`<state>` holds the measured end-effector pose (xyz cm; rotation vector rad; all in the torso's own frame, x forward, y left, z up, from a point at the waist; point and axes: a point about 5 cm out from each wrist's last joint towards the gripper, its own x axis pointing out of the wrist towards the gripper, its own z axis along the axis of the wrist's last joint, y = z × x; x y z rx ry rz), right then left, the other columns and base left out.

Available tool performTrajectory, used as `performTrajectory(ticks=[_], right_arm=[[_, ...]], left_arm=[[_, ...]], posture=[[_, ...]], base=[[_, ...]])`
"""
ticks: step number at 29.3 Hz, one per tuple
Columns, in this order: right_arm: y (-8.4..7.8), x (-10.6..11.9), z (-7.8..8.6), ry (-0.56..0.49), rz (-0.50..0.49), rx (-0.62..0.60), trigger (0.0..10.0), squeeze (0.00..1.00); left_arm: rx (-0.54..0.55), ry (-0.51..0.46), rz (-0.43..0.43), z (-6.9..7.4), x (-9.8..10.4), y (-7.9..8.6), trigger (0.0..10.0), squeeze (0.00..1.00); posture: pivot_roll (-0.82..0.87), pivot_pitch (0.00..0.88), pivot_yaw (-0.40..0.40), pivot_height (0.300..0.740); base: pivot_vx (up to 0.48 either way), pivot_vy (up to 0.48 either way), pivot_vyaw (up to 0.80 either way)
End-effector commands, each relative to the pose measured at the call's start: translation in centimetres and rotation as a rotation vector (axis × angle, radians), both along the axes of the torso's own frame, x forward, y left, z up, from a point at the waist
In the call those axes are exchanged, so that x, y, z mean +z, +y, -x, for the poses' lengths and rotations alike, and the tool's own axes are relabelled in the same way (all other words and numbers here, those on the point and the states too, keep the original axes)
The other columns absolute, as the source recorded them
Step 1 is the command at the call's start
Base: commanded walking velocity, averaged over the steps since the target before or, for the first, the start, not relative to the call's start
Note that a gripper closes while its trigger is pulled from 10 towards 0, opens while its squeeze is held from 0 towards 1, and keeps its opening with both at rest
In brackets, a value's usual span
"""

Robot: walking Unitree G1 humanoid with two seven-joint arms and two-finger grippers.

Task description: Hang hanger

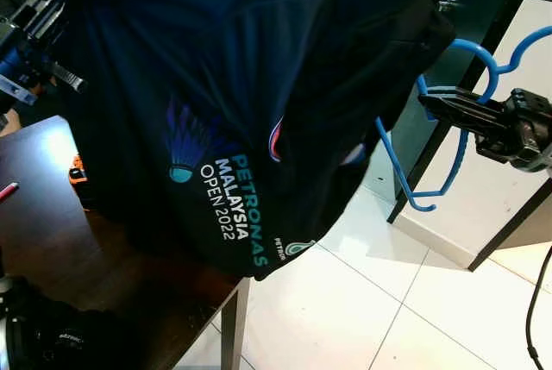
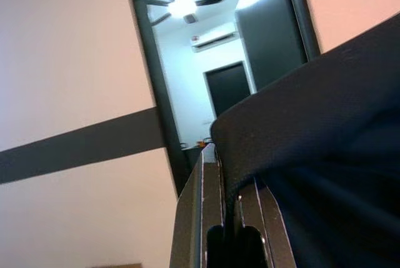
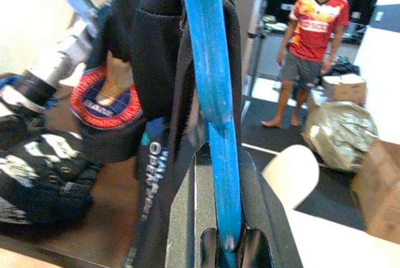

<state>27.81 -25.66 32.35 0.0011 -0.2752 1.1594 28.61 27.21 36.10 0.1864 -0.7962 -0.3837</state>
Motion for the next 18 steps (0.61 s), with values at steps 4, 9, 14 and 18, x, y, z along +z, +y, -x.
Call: performTrajectory(ticks=[4,9,14,18], right_arm=[[0.0,0.1,0.4,-0.008,-0.016,0.023,10.0,0.0],[0.8,-1.6,0.5,0.054,0.154,0.033,10.0,0.0],[1.4,-1.6,1.1,0.048,0.187,0.089,10.0,0.0],[2.2,-0.7,1.9,0.013,0.138,0.174,10.0,0.0]], left_arm=[[0.07,0.016,0.056,-0.6,-0.6,1.1,0.0,0.0],[0.13,0.032,0.135,-1.3,-1.0,2.4,2.4,0.0],[0.107,0.024,0.134,-1.7,-0.4,2.2,6.5,0.0],[0.093,0.045,0.132,-2.6,-0.3,1.7,10.0,0.0]], posture=[[-0.03,0.0,-0.08,0.74],[-0.03,0.0,-0.077,0.74],[-0.03,0.0,-0.076,0.74],[-0.03,0.0,-0.073,0.74]], base=[[0.0,0.0,0.0],[0.0,0.0,0.0],[0.0,0.0,0.0],[0.0,0.0,0.0]])
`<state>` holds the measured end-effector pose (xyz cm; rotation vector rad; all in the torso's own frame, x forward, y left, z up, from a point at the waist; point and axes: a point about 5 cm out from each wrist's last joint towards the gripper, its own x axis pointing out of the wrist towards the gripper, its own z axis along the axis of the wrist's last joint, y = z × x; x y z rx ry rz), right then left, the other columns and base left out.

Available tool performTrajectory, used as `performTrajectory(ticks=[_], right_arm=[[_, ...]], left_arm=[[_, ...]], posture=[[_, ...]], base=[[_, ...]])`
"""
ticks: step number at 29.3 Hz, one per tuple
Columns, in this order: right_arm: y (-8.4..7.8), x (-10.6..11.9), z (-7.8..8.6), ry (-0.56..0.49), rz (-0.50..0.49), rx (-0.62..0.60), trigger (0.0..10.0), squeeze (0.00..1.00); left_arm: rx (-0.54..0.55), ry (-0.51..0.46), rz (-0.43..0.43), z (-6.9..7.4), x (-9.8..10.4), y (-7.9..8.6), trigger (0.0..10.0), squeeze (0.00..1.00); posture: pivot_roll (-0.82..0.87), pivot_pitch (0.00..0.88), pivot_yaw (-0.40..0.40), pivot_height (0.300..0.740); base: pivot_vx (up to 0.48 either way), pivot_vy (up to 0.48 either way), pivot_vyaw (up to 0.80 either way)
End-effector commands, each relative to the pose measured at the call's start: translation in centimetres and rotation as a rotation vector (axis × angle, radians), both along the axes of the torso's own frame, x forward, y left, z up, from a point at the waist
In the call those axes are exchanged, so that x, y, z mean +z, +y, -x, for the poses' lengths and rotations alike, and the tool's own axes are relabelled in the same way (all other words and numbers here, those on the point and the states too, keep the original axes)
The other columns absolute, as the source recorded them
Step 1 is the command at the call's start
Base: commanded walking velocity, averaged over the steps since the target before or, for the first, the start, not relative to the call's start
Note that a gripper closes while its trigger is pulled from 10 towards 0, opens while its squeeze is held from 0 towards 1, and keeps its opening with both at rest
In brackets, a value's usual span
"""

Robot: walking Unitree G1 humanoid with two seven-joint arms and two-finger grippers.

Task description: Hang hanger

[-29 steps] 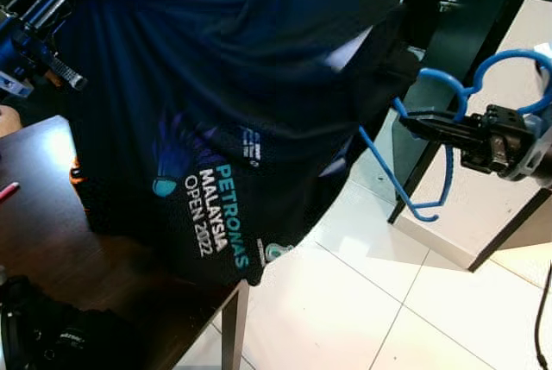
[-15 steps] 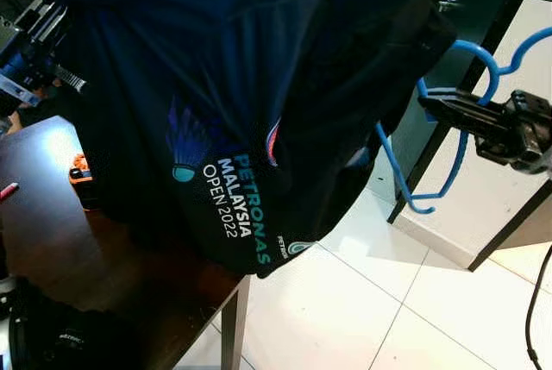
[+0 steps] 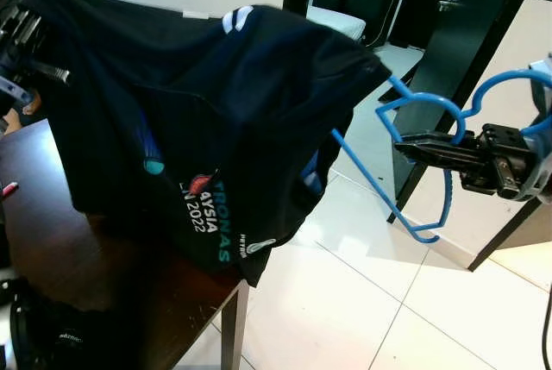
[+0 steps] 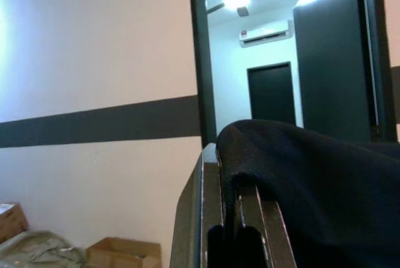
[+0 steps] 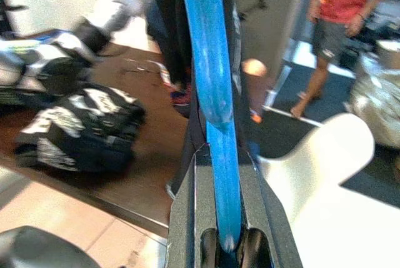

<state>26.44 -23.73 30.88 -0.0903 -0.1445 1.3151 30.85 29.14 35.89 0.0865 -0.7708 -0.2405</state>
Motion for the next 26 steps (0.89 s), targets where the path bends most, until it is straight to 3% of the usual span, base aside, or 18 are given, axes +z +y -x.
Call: performTrajectory(ticks=[1,3,6,12,13,14,16,17,18,19,26], right_arm=[[0.2,0.7,0.5,-0.029,-0.021,0.037,10.0,0.0],[0.4,1.0,0.6,-0.038,-0.039,0.052,10.0,0.0],[0.5,1.8,0.7,-0.057,-0.147,0.077,10.0,0.0],[0.5,2.1,0.8,-0.068,-0.188,0.097,10.0,0.0],[0.7,2.4,0.9,-0.075,-0.218,0.115,10.0,0.0],[1.0,2.9,1.0,-0.094,-0.267,0.13,10.0,0.0],[1.1,3.0,1.0,-0.098,-0.278,0.131,10.0,0.0],[1.2,3.2,1.0,-0.101,-0.293,0.136,10.0,0.0],[1.3,3.3,1.0,-0.101,-0.305,0.141,10.0,0.0],[1.5,3.5,1.1,-0.102,-0.319,0.154,10.0,0.0],[2.2,4.0,1.5,-0.112,-0.371,0.208,10.0,0.0]], left_arm=[[-0.003,0.007,-0.007,-0.4,-0.1,-0.2,10.0,0.0],[-0.009,0.028,-0.007,-1.0,-0.4,-0.5,10.0,0.0],[-0.019,0.114,-0.012,-2.4,-2.1,-1.3,10.0,0.0],[-0.021,0.17,-0.022,-3.2,-3.3,-2.0,10.0,0.0],[-0.017,0.234,-0.062,-3.8,-4.5,-2.8,10.0,0.0],[-0.03,0.343,-0.119,-4.8,-7.0,-4.3,10.0,0.0],[-0.035,0.363,-0.13,-5.0,-7.5,-4.6,10.0,0.0],[-0.048,0.387,-0.16,-5.1,-8.2,-5.1,10.0,0.18],[-0.055,0.4,-0.183,-5.2,-8.5,-5.4,10.0,0.18],[-0.064,0.41,-0.201,-5.3,-8.9,-5.8,10.0,0.48],[-0.108,0.458,-0.236,-5.7,-10.1,-7.6,10.0,0.41]], posture=[[-0.03,0.0,-0.073,0.74],[-0.03,0.0,-0.071,0.74],[-0.02,0.0,-0.069,0.74],[-0.02,0.0,-0.068,0.74],[-0.02,0.0,-0.067,0.74],[-0.02,0.0,-0.067,0.74],[-0.02,0.0,-0.067,0.74],[-0.02,0.0,-0.068,0.74],[-0.02,0.0,-0.068,0.74],[-0.02,0.0,-0.069,0.74],[-0.01,0.0,-0.065,0.74]], base=[[0.0,0.0,0.0],[0.0,0.0,0.0],[0.0,0.0,0.0],[0.0,0.0,0.0],[0.0,0.0,0.0],[0.0,0.0,0.0],[0.0,0.0,0.0],[0.0,0.0,0.0],[0.0,0.0,0.0],[0.0,0.0,0.0],[0.0,0.0,0.0]])
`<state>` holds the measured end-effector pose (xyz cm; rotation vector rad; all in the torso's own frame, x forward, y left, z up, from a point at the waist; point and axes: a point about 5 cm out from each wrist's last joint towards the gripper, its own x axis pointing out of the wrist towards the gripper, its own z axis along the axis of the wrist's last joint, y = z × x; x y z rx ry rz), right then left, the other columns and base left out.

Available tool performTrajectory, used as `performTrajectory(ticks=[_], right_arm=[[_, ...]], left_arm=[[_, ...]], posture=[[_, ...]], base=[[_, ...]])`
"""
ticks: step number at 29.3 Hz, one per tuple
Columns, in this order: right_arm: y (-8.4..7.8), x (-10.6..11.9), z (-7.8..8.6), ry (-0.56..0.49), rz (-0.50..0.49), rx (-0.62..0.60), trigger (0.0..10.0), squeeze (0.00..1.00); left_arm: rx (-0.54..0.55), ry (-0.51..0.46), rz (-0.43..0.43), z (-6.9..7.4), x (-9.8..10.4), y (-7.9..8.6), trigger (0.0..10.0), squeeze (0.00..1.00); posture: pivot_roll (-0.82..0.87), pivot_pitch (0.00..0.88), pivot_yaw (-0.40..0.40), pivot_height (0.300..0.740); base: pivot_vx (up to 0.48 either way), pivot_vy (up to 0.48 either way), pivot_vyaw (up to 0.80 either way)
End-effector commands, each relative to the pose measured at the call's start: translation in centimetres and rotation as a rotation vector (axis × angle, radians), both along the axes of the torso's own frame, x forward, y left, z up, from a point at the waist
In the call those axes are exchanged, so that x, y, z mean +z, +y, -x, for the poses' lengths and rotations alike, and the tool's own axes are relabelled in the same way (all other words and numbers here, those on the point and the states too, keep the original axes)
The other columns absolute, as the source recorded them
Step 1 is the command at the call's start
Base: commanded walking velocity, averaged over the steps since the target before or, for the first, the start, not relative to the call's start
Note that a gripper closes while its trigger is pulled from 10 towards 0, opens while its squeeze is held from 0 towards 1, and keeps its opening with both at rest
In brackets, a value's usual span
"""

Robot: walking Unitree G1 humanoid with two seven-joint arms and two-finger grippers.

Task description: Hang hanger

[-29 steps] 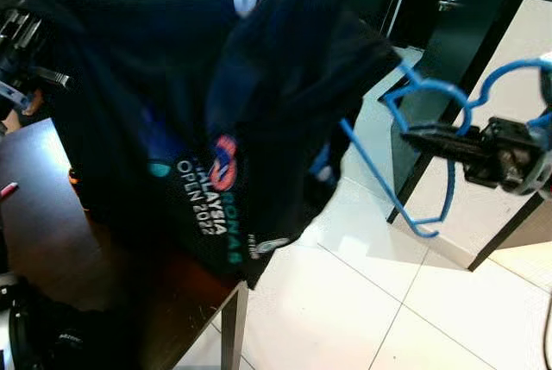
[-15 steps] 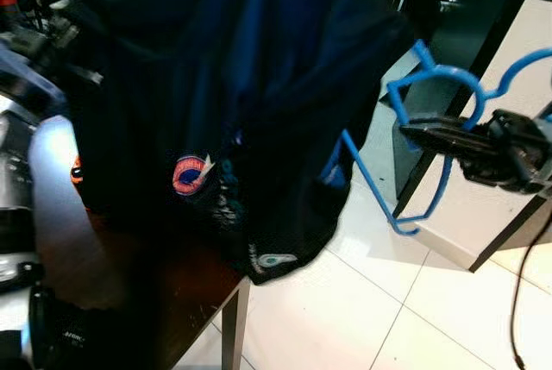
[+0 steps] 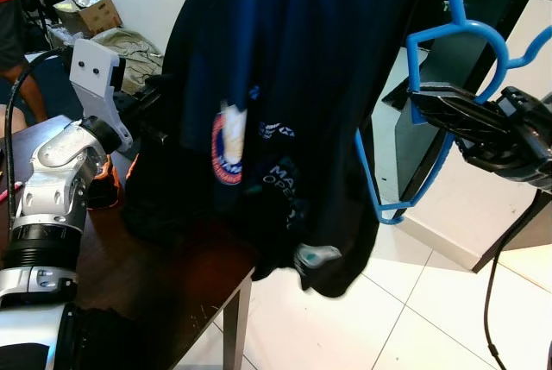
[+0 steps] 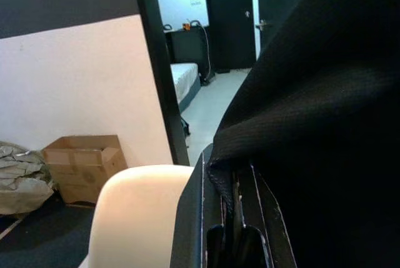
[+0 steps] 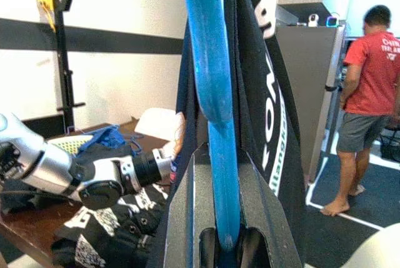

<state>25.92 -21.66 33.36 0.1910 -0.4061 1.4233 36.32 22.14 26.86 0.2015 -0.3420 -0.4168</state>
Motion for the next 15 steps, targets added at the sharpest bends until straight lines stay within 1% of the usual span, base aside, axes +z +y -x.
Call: performTrajectory(ticks=[1,3,4,5,6,7,9,10,11,12,13,14,15], right_arm=[[0.5,1.5,1.0,-0.087,-0.045,0.062,10.0,0.0],[0.5,1.5,1.0,-0.087,-0.045,0.062,10.0,0.0],[0.9,1.5,1.1,-0.087,-0.051,0.073,10.0,0.0],[1.2,1.4,1.0,-0.086,-0.055,0.07,10.0,0.0],[1.2,1.4,1.0,-0.086,-0.055,0.07,10.0,0.0],[1.4,1.3,0.8,-0.086,-0.053,0.053,10.0,0.0],[1.4,1.3,0.8,-0.086,-0.053,0.053,10.0,0.0],[1.5,1.1,0.5,-0.082,-0.047,0.023,10.0,0.0],[1.5,1.1,0.5,-0.082,-0.047,0.023,10.0,0.0],[1.6,1.0,0.3,-0.078,-0.044,0.001,10.0,0.0],[1.5,1.0,0.1,-0.079,-0.041,-0.028,10.0,0.0],[1.5,1.0,0.1,-0.079,-0.041,-0.028,10.0,0.0],[1.4,1.0,-0.1,-0.078,-0.041,-0.048,10.0,0.0]], left_arm=[[-0.046,0.07,-0.024,-0.2,-1.6,-1.4,10.0,0.36],[-0.046,0.07,-0.024,-0.2,-1.6,-1.4,10.0,0.36],[-0.089,0.082,-0.029,-0.2,-2.0,-2.5,10.0,0.34],[-0.137,0.083,-0.015,0.0,-2.1,-3.5,10.0,0.32],[-0.137,0.083,-0.015,0.0,-2.1,-3.5,10.0,0.32],[-0.204,0.076,-0.007,0.4,-2.0,-4.6,10.0,0.51],[-0.204,0.076,-0.007,0.4,-2.0,-4.6,10.0,0.51],[-0.276,0.068,0.001,0.9,-1.9,-5.6,10.0,1.0],[-0.276,0.068,0.001,0.9,-1.9,-5.6,10.0,1.0],[-0.325,0.058,-0.005,1.3,-1.7,-6.1,10.0,1.0],[-0.355,0.048,-0.054,1.7,-1.5,-6.1,10.0,1.0],[-0.355,0.048,-0.054,1.7,-1.5,-6.1,10.0,1.0],[-0.359,0.046,-0.104,2.0,-1.5,-5.7,10.0,1.0]], posture=[[-0.01,0.0,-0.064,0.74],[-0.01,0.0,-0.064,0.74],[-0.01,0.0,-0.063,0.74],[-0.01,0.0,-0.063,0.74],[-0.01,0.0,-0.063,0.74],[-0.01,0.0,-0.061,0.74],[-0.01,0.0,-0.061,0.74],[-0.01,0.0,-0.061,0.74],[-0.01,0.0,-0.061,0.74],[-0.01,0.0,-0.06,0.74],[-0.01,0.0,-0.058,0.74],[-0.01,0.0,-0.058,0.74],[-0.01,0.0,-0.057,0.74]], base=[[0.0,0.0,0.0],[0.0,0.0,0.0],[0.0,0.0,0.0],[0.0,0.0,0.0],[0.0,0.0,0.0],[0.0,0.0,0.0],[0.0,0.0,0.0],[0.0,0.0,0.0],[0.0,0.0,0.0],[0.0,0.0,0.0],[0.0,0.0,0.0],[0.0,0.0,0.0],[0.0,0.0,0.0]])
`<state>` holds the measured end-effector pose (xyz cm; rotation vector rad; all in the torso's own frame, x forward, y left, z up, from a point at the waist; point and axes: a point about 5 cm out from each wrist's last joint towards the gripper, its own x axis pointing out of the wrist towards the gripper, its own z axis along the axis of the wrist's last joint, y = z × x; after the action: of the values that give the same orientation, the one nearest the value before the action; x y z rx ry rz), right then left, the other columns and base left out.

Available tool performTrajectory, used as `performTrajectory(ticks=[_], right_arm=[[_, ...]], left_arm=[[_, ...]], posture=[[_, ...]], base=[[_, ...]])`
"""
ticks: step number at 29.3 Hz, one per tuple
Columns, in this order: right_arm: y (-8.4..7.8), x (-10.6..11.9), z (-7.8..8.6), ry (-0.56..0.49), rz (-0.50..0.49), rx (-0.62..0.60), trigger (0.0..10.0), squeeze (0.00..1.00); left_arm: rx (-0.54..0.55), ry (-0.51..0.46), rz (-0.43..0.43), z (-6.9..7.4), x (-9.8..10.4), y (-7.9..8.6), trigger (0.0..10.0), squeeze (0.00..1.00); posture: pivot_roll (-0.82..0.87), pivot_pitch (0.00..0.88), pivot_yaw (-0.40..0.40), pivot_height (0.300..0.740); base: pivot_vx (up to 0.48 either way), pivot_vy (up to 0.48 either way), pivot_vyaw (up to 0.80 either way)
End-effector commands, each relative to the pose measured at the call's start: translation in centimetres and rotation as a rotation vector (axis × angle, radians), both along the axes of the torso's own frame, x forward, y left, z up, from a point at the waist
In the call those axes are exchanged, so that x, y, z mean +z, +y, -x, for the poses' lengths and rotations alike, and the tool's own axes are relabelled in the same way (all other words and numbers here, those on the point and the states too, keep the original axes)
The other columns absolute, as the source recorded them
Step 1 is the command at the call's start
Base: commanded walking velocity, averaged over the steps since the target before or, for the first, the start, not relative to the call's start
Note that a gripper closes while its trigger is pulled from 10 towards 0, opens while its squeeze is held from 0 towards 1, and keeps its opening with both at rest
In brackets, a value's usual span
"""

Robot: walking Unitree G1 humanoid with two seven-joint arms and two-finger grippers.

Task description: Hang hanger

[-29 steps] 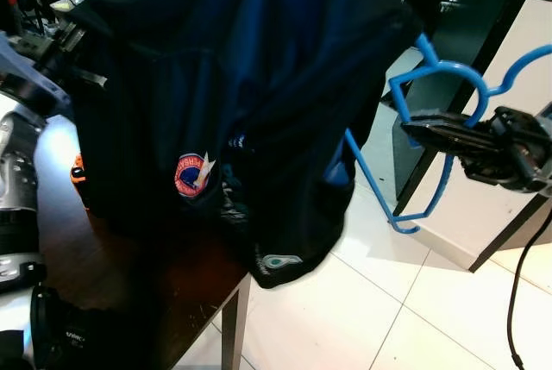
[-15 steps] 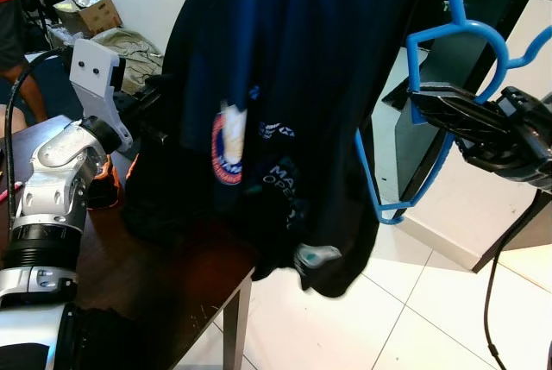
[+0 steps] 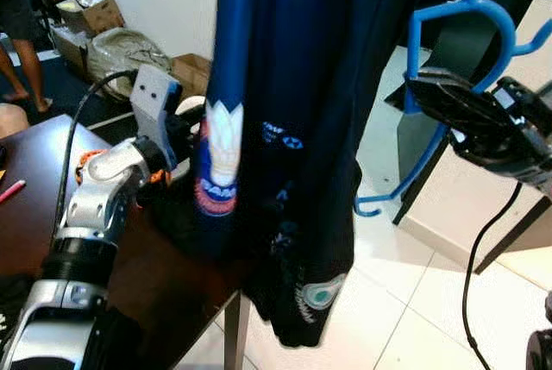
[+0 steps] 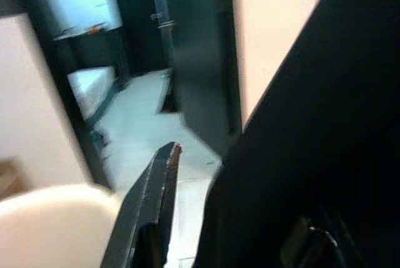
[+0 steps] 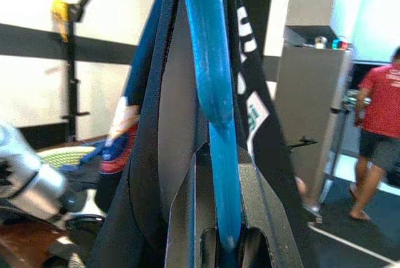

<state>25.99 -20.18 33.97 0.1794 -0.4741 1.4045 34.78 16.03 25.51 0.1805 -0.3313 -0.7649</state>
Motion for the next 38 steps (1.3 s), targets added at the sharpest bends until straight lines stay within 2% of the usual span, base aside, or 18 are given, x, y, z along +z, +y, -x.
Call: performTrajectory(ticks=[1,5,6,7,8,10,12,13,16,17,20,21,22,23,27,31,34,38], right_arm=[[-0.2,0.4,-0.2,-0.027,-0.007,-0.047,10.0,0.0],[-0.6,0.3,-0.6,-0.022,-0.009,-0.107,10.0,0.0],[-0.8,0.3,-0.8,-0.02,-0.008,-0.133,10.0,0.0],[-1.1,0.1,-1.6,0.004,-0.008,-0.214,10.0,0.0],[-1.1,0.1,-1.6,0.004,-0.008,-0.214,10.0,0.0],[-1.4,-0.2,-2.8,0.036,-0.009,-0.314,10.0,0.0],[-1.4,-0.2,-2.8,0.036,-0.009,-0.314,10.0,0.0],[-1.4,-0.5,-3.5,0.066,-0.004,-0.375,10.0,0.0],[-1.2,-0.8,-4.2,0.101,-0.007,-0.418,10.0,0.0],[-0.2,-1.5,-5.2,0.138,0.002,-0.464,10.0,0.0],[0.9,-2.1,-6.3,0.166,0.013,-0.514,10.0,0.0],[1.8,-2.5,-7.3,0.187,0.012,-0.557,10.0,0.0],[1.8,-2.5,-7.3,0.187,0.012,-0.557,10.0,0.0],[2.5,-2.5,-8.1,0.194,0.011,-0.598,10.0,0.0],[3.7,-2.4,-9.0,0.205,0.008,-0.663,10.0,0.0],[4.4,-2.4,-9.2,0.207,0.01,-0.682,10.0,0.0],[6.4,-2.8,-8.7,0.209,0.007,-0.679,10.0,0.0],[7.1,-3.1,-8.5,0.215,0.005,-0.69,10.0,0.0]], left_arm=[[-0.011,-0.004,-0.118,0.6,-0.1,1.0,10.0,1.0],[0.129,-0.042,-0.24,0.6,0.7,3.8,10.0,1.0],[0.202,-0.06,-0.274,0.5,1.3,5.0,10.0,1.0],[0.398,-0.096,-0.29,0.1,2.7,7.8,10.0,1.0],[0.398,-0.096,-0.29,0.1,2.7,7.8,10.0,1.0],[0.623,-0.145,-0.283,0.2,4.6,11.0,10.0,1.0],[0.623,-0.145,-0.283,0.2,4.6,11.0,10.0,1.0],[0.702,-0.184,-0.246,0.7,5.9,12.0,10.0,0.0],[0.719,-0.226,-0.151,1.2,7.2,12.0,10.0,0.0],[0.664,-0.272,-0.038,1.6,8.1,10.3,10.0,0.0],[0.581,-0.301,0.073,1.9,8.5,8.1,10.0,0.0],[0.489,-0.301,0.187,1.9,8.4,5.8,10.0,0.0],[0.489,-0.301,0.187,1.9,8.4,5.8,10.0,0.0],[0.409,-0.288,0.246,1.8,8.0,3.7,10.0,0.0],[0.335,-0.249,0.326,1.4,6.9,0.6,10.0,0.0],[0.32,-0.231,0.365,1.1,6.5,-0.8,10.0,0.0],[0.342,-0.237,0.429,1.0,5.9,-3.2,10.0,0.0],[0.348,-0.24,0.44,1.1,5.5,-4.2,10.0,0.0]], posture=[[-0.01,0.0,-0.057,0.74],[-0.01,0.0,-0.058,0.74],[-0.01,0.0,-0.059,0.74],[0.0,0.0,-0.06,0.74],[0.0,0.0,-0.06,0.74],[0.0,0.0,-0.06,0.74],[0.0,0.0,-0.06,0.74],[0.0,0.0,-0.063,0.74],[0.0,0.0,-0.069,0.74],[0.0,0.0,-0.07,0.74],[0.0,0.0,-0.073,0.74],[0.0,0.0,-0.076,0.74],[0.0,0.0,-0.076,0.74],[0.0,0.0,-0.076,0.74],[-0.01,0.0,-0.078,0.74],[-0.01,0.0,-0.078,0.74],[-0.02,0.0,-0.067,0.74],[-0.02,0.0,-0.067,0.74]], base=[[0.0,0.0,0.0],[0.0,0.0,0.0],[0.0,0.0,0.0],[0.0,0.0,0.0],[0.0,0.0,0.0],[0.0,0.0,0.0],[0.0,0.0,0.0],[0.0,0.0,0.0],[0.0,0.0,0.0],[0.0,0.0,0.0],[0.0,0.0,0.0],[0.0,0.0,0.0],[0.0,0.0,0.0],[0.0,0.0,0.0],[0.0,0.0,0.0],[0.0,0.0,0.0],[0.0,0.0,0.0],[0.0,0.0,0.0]])
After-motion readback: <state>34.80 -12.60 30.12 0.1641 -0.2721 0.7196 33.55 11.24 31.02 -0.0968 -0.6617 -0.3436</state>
